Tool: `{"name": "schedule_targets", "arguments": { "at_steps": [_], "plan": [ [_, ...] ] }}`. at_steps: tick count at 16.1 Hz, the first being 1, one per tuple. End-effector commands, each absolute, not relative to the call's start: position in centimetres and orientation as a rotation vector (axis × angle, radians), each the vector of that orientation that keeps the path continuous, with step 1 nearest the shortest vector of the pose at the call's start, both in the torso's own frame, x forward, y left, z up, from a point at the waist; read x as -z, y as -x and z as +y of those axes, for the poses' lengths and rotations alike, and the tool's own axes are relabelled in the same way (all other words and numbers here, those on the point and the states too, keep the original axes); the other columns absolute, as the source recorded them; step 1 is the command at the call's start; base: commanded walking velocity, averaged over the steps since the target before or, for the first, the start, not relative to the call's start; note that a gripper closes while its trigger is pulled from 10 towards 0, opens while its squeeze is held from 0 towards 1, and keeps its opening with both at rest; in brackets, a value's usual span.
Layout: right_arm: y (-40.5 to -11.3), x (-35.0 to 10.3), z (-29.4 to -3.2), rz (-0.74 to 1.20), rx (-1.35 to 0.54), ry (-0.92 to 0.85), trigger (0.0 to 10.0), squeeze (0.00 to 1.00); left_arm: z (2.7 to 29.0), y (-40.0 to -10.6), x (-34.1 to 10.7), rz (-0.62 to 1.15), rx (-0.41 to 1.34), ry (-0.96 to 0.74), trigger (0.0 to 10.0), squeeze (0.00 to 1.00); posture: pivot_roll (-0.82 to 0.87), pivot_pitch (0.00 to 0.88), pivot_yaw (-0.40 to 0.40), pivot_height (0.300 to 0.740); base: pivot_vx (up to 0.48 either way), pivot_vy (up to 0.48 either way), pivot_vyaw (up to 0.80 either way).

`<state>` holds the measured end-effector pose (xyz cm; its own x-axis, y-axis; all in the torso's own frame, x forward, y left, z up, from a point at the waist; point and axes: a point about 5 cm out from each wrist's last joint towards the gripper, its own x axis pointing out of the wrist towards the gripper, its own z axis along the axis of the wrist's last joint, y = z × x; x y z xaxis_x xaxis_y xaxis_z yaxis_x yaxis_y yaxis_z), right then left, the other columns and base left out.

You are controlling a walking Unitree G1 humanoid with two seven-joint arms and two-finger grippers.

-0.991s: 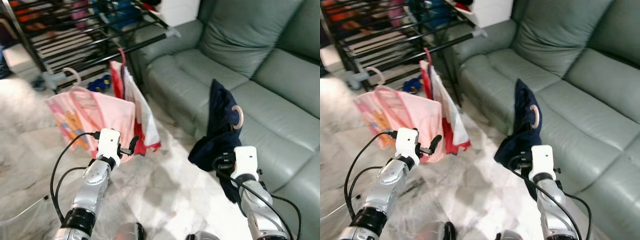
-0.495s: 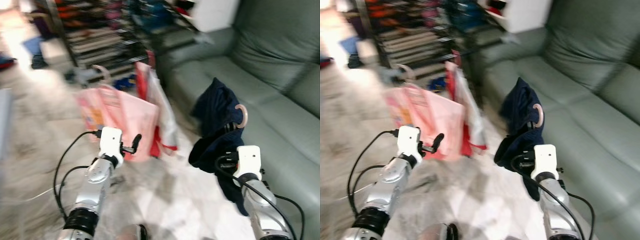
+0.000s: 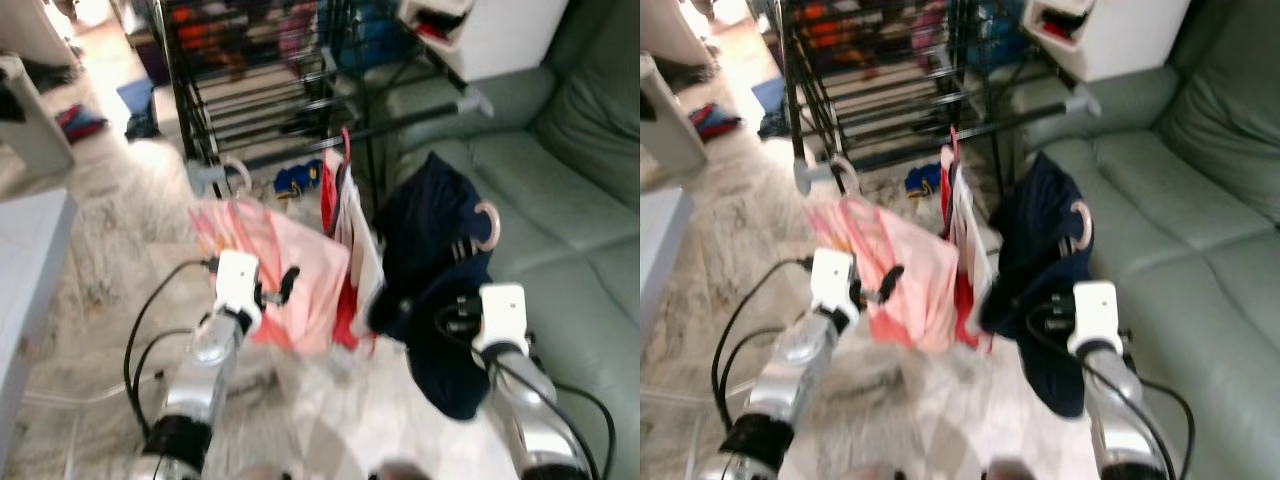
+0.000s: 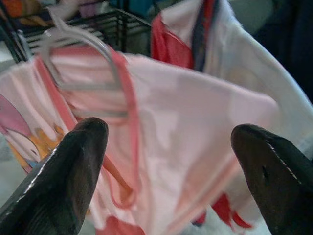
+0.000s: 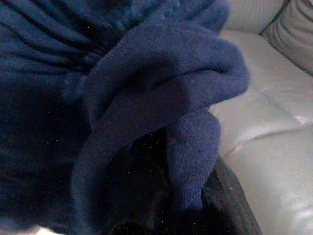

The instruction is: Hang hanger

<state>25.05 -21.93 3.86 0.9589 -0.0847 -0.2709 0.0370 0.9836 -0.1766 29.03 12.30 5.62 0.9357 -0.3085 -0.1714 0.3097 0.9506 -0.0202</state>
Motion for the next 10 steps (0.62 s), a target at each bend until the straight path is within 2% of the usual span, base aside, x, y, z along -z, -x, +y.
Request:
{"name": "schedule_targets", "arguments": {
  "at_steps": [1, 5, 8, 10],
  "plan": [
    [-25.7, -4.5, -21.5, 0.253, 0.065, 0.162, 10.0, 0.0, 13.4, -29.2, -5.8, 0.176, 0.284, -0.03, 10.0, 0.0, -0.07, 0.0, 0.064, 0.74, 0.371, 0.0, 0.0],
    [-26.2, -5.1, -22.7, 0.236, 0.142, 0.127, 10.0, 0.0, 13.4, -29.1, -5.8, 0.184, 0.264, -0.026, 10.0, 0.0, -0.06, 0.0, 0.057, 0.74, 0.369, 0.0, 0.0],
    [-26.5, -4.7, -22.4, 0.267, 0.119, 0.097, 10.0, 0.0, 13.8, -29.1, -5.7, 0.19, 0.204, -0.015, 10.0, 0.0, -0.05, 0.0, 0.051, 0.74, 0.328, 0.0, 0.0],
    [-26.6, -5.0, -21.6, 0.241, 0.074, 0.09, 10.0, 0.0, 13.8, -28.9, -5.7, 0.2, 0.201, 0.025, 10.0, 0.0, -0.05, 0.0, 0.047, 0.74, 0.268, -0.306, 0.0]
  ]
}}
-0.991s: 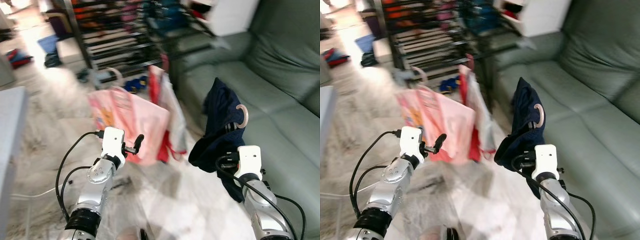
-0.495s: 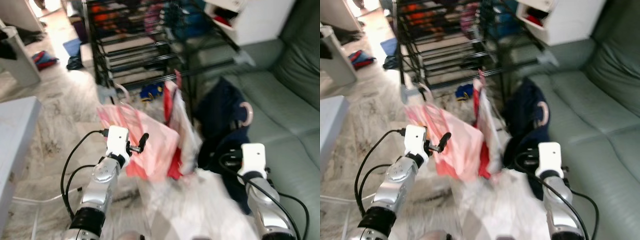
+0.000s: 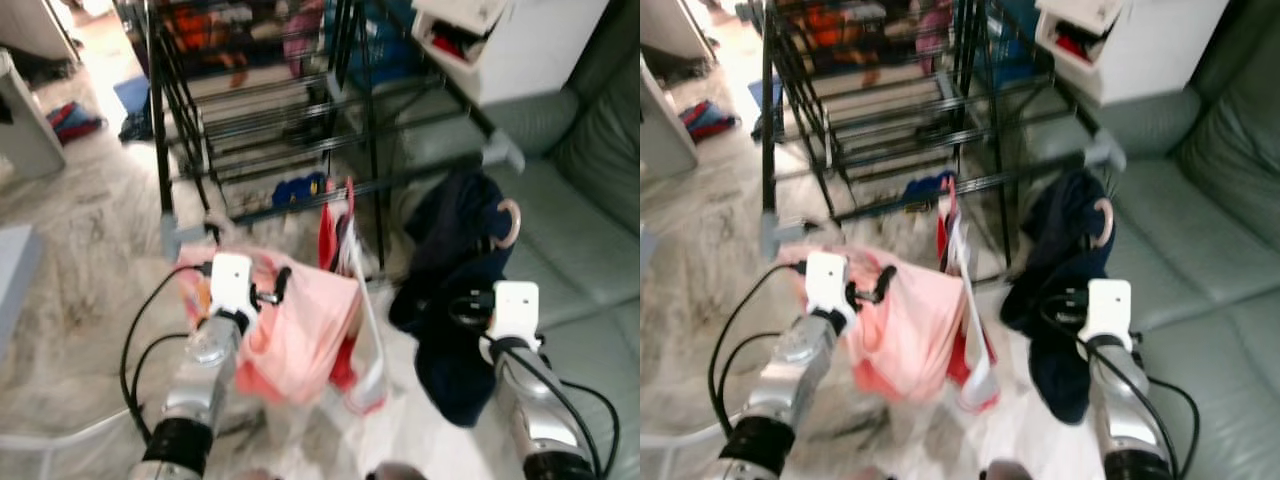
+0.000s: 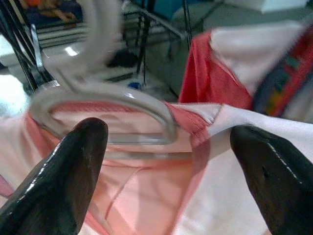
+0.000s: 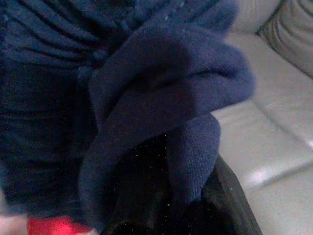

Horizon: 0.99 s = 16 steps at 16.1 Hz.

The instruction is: Hang hanger

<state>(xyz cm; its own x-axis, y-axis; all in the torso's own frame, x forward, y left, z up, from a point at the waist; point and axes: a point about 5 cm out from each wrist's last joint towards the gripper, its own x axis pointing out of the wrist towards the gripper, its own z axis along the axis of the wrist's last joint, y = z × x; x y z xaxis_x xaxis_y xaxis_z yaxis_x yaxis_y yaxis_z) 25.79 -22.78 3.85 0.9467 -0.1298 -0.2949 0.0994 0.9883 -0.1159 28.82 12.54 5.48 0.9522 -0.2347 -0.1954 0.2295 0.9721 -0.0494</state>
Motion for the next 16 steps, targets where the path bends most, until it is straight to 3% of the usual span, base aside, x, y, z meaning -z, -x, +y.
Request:
{"name": "schedule_targets", "arguments": {
  "at_steps": [1, 5, 7, 10, 16],
  "plan": [
    [-26.6, -4.9, -21.5, 0.246, 0.073, 0.096, 10.0, 0.0, 13.7, -28.8, -5.7, 0.199, 0.2, 0.032, 10.0, 0.0, -0.05, 0.0, 0.047, 0.74, 0.0, 0.0, 0.0],
    [-26.7, -4.7, -20.6, 0.245, -0.024, 0.208, 10.0, 0.0, 13.8, -28.9, -5.9, 0.178, 0.16, 0.025, 10.0, 0.0, -0.05, 0.0, 0.049, 0.74, 0.0, 0.0, 0.0],
    [-26.7, -4.6, -20.4, 0.274, -0.013, 0.123, 10.0, 0.0, 13.9, -28.9, -5.9, 0.185, 0.135, 0.037, 10.0, 0.0, -0.05, 0.0, 0.049, 0.74, 0.0, 0.0, 0.0],
    [-26.9, -5.2, -19.7, 0.235, -0.085, 0.192, 10.0, 0.0, 14.3, -28.9, -6.2, 0.18, 0.102, 0.035, 10.0, 0.0, -0.04, 0.0, 0.037, 0.74, 0.0, 0.0, 0.0],
    [-29.8, -6.6, -19.8, 0.233, -0.096, 0.15, 10.0, 0.0, 15.2, -28.2, -6.1, 0.192, 0.049, 0.035, 10.0, 0.0, 0.01, 0.0, 0.017, 0.74, 0.0, 0.0, 0.0]
  ]
}}
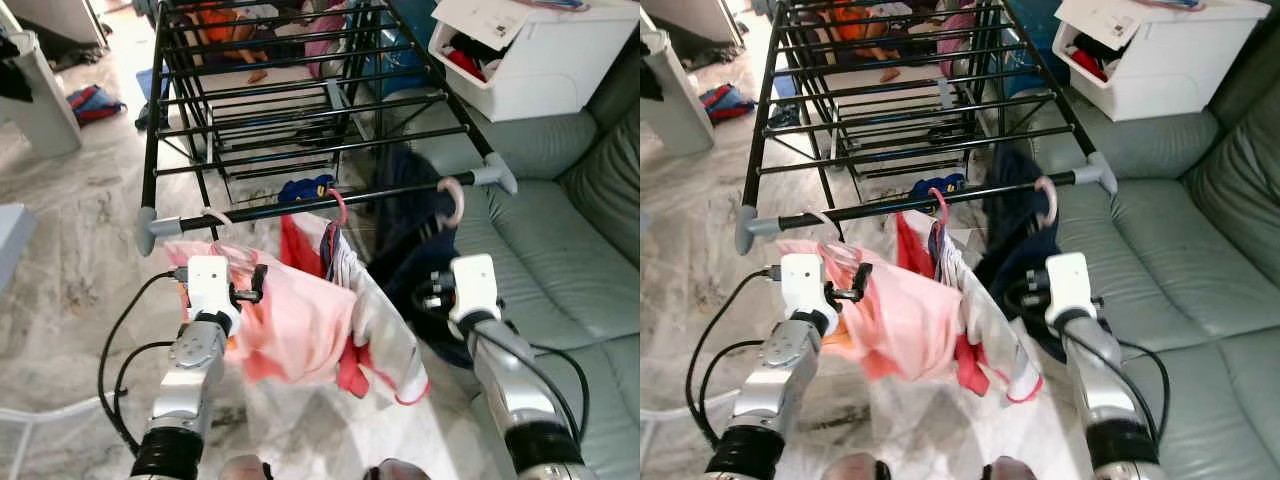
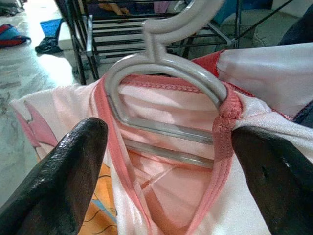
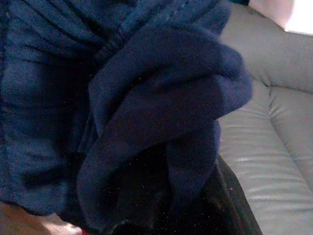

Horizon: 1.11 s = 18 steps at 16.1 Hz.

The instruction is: Hang hanger

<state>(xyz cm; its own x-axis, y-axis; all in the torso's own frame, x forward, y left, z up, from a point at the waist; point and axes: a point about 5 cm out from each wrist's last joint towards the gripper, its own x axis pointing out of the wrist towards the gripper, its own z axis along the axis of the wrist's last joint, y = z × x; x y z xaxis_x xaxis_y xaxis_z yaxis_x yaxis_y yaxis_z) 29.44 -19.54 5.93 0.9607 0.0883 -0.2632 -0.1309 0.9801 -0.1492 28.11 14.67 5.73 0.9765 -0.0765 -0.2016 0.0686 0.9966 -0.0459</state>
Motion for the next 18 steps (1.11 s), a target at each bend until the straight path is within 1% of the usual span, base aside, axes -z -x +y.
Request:
{"name": "schedule_targets", "arguments": {
  "at_steps": [1, 5, 7, 9, 13, 17, 18],
  "plan": [
    [-30.7, -7.1, -19.9, 0.231, -0.094, 0.163, 10.0, 0.0, 15.5, -28.1, -6.4, 0.19, 0.039, 0.032, 10.0, 0.0, 0.01, 0.0, 0.017, 0.74, 0.0, 0.0, 0.0],
    [-33.0, -7.5, -20.1, 0.293, -0.056, 0.112, 10.0, 0.0, 17.0, -26.9, -6.3, 0.209, -0.01, 0.015, 10.0, 0.0, 0.07, 0.0, 0.002, 0.74, 0.0, 0.0, 0.0],
    [-33.7, -7.1, -20.5, 0.354, -0.034, 0.11, 10.0, 0.0, 17.3, -26.6, -6.5, 0.212, -0.024, 0.013, 10.0, 0.0, 0.09, 0.0, -0.007, 0.74, 0.0, 0.0, 0.0],
    [-34.3, -6.5, -20.8, 0.448, -0.028, 0.06, 10.0, 0.0, 17.8, -25.9, -6.5, 0.224, -0.048, 0.012, 10.0, 0.0, 0.12, 0.0, -0.021, 0.74, 0.0, 0.0, 0.0],
    [-34.2, -5.2, -20.3, 0.559, -0.017, -0.013, 10.0, 0.0, 18.6, -25.0, -6.7, 0.238, -0.072, 0.005, 10.0, 0.0, 0.17, 0.0, -0.037, 0.74, 0.0, 0.0, 0.0],
    [-32.8, -3.2, -20.0, 0.614, -0.003, -0.012, 10.0, 0.0, 18.6, -25.2, -6.9, 0.265, -0.07, -0.004, 10.0, 0.0, 0.16, 0.0, -0.016, 0.74, 0.0, 0.0, 0.0],
    [-32.6, -3.1, -20.4, 0.608, 0.025, -0.006, 10.0, 0.0, 18.6, -25.3, -6.9, 0.268, -0.071, -0.019, 10.0, 0.0, 0.16, 0.0, -0.013, 0.74, 0.0, 0.0, 0.0]
  ]
}}
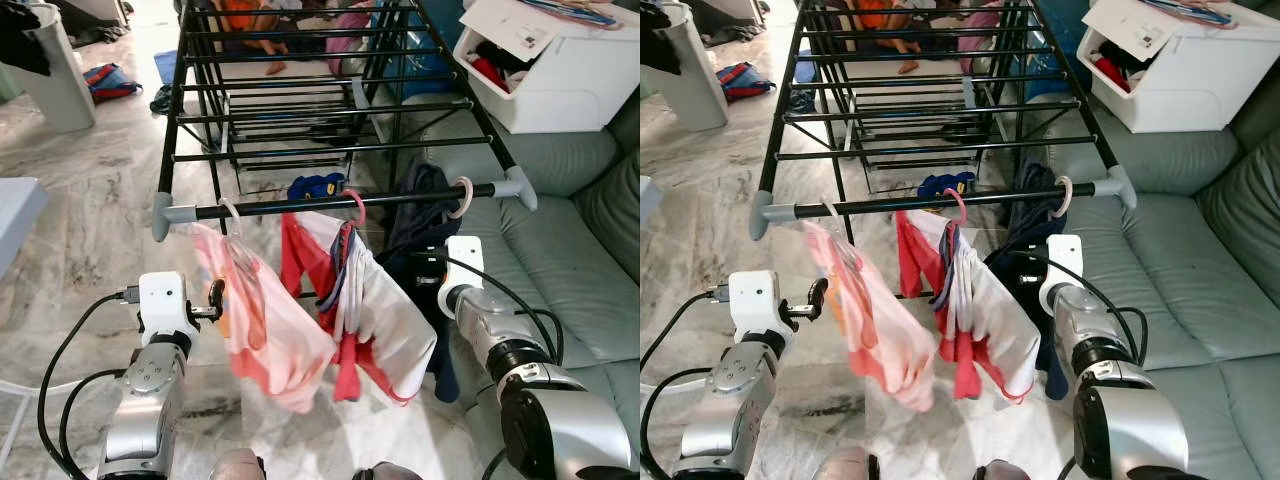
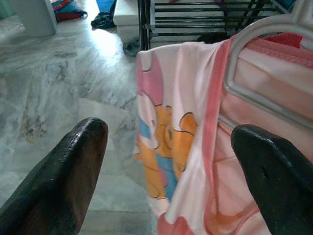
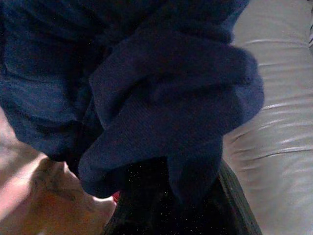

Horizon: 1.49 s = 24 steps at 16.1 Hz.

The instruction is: Hang hanger

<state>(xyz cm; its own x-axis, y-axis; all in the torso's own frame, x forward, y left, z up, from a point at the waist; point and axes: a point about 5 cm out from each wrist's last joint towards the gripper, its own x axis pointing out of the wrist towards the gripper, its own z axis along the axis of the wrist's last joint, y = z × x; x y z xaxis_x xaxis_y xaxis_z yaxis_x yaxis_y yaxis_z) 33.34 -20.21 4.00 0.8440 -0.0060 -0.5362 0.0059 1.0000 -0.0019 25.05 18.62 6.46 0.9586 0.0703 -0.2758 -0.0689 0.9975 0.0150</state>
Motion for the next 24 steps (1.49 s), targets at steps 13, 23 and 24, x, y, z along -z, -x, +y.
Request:
{"name": "schedule_targets", "arguments": {
  "at_steps": [13, 23, 24],
  "plan": [
    [-32.2, -3.6, -23.8, 0.565, 0.146, -0.017, 10.0, 1.0, 17.9, -25.9, -6.5, 0.286, -0.048, -0.023, 10.0, 0.0, 0.12, 0.0, -0.008, 0.74, 0.0, 0.0, 0.0],
    [-31.5, -4.6, -24.8, 0.351, 0.16, 0.051, 10.0, 1.0, 16.7, -26.8, -6.2, 0.281, -0.006, -0.016, 10.0, 0.0, 0.07, 0.0, 0.015, 0.74, 0.0, 0.0, 0.0],
    [-31.4, -4.9, -24.9, 0.308, 0.16, 0.063, 10.0, 1.0, 16.8, -26.7, -6.1, 0.283, -0.008, -0.015, 10.0, 0.0, 0.07, 0.0, 0.014, 0.74, 0.0, 0.0, 0.0]
  ]
}}
